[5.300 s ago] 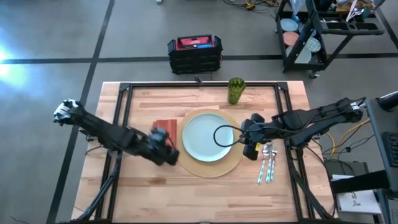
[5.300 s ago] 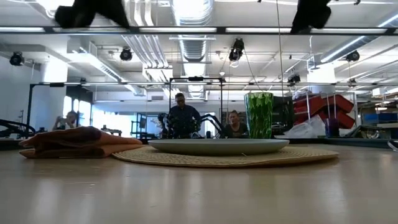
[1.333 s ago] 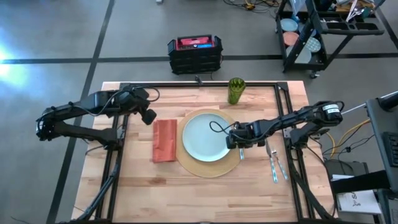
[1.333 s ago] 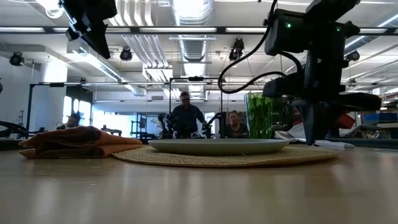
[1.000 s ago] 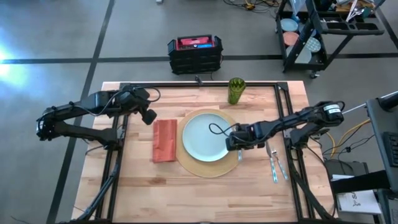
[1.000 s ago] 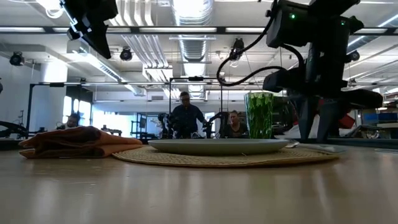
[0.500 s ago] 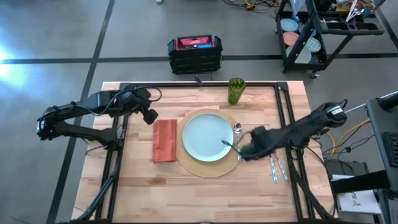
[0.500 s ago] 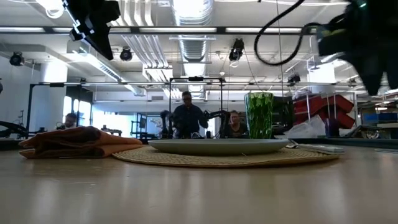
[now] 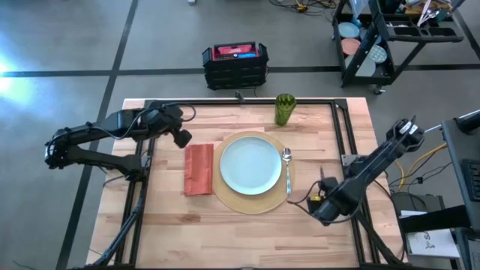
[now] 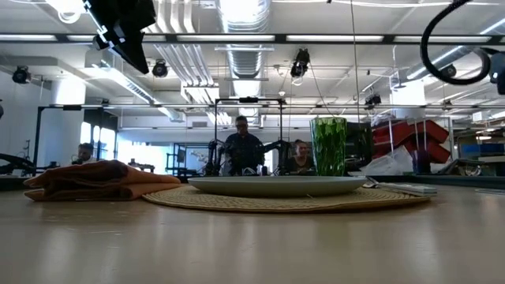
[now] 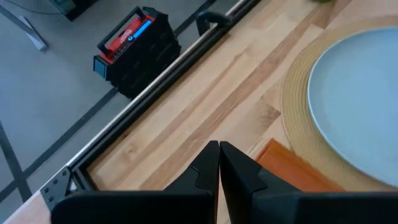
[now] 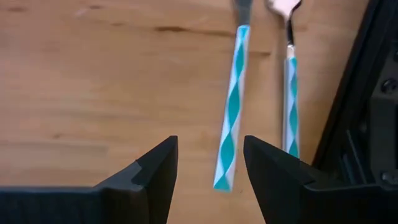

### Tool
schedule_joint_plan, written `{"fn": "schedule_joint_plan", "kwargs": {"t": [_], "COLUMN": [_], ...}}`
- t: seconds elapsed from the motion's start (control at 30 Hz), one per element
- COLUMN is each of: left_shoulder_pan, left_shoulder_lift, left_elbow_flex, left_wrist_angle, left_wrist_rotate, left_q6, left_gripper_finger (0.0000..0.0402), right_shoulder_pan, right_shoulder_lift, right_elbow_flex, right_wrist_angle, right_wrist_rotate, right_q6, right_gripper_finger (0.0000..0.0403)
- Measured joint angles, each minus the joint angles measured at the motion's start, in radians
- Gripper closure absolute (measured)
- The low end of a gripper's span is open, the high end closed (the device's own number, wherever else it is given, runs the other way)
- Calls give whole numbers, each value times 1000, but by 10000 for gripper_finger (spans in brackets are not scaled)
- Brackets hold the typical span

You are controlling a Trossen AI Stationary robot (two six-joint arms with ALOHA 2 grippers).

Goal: Set table place
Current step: Put the blue table knife beside the white plate on the brown table mat

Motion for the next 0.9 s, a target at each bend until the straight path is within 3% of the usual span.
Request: {"fn": "schedule_joint_plan", "kwargs": {"t": [0.33,0.6,0.73,0.9], "left_shoulder_pan": [0,0,0,0], "left_shoulder_lift": [-1,-12,-12,-12], "left_elbow_flex": [2,7,7,7], "left_wrist_angle": [13,-21,-20,-12], "left_wrist_rotate": [19,25,25,25], "left_q6": [-9,-36,-36,-36], "left_gripper_finger": [402,402,402,402], "right_shoulder_pan": [-1,-4,-4,-13], "right_shoulder_lift": [11,7,9,10], "right_elbow_flex": [-164,-184,-185,-179], "right_wrist_angle": [200,210,216,247], "right_wrist_rotate": [-7,-4,-1,5], "right_q6": [7,12,13,13], "right_gripper_finger": [241,252,287,380]}}
